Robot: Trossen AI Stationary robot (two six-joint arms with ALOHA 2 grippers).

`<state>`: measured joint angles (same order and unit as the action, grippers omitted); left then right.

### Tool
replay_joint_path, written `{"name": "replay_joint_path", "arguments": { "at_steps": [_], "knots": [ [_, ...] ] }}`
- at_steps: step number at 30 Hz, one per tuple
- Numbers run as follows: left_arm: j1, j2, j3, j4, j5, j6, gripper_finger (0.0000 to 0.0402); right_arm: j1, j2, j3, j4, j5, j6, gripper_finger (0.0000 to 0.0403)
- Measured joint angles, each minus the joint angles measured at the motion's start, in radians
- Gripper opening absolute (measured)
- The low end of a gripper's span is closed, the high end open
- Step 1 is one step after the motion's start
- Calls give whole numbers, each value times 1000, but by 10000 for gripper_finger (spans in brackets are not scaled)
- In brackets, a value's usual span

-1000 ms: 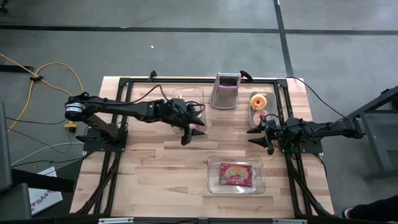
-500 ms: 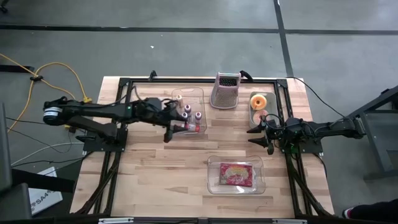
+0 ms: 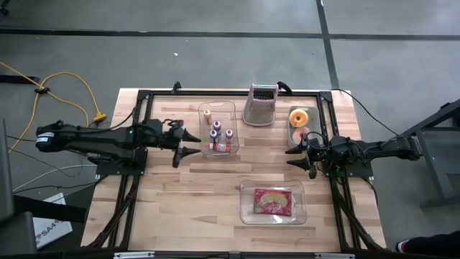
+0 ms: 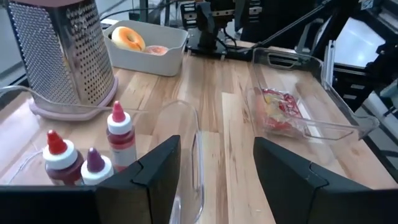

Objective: Pick & Place Food Item
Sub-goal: Return to Home Position

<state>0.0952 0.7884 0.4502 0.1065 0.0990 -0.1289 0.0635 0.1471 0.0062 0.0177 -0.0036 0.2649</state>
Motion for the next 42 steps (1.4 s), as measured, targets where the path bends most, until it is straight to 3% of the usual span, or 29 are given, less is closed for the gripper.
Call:
{"name": "replay_joint_path", "arguments": {
  "at_steps": [7, 13, 31, 42],
  "knots": [
    [0, -102, -140, 119, -20, -16, 196, 0, 0, 0, 0, 0, 0, 193],
    [0, -212, -219, 119, -53, -28, 196, 0, 0, 0, 0, 0, 0, 193],
    [-2, -514, -353, 24, -98, -43, 196, 0, 0, 0, 0, 0, 0, 193],
    [-2, -635, -412, -17, -99, -64, 196, 0, 0, 0, 0, 0, 0, 193]
  ]
}}
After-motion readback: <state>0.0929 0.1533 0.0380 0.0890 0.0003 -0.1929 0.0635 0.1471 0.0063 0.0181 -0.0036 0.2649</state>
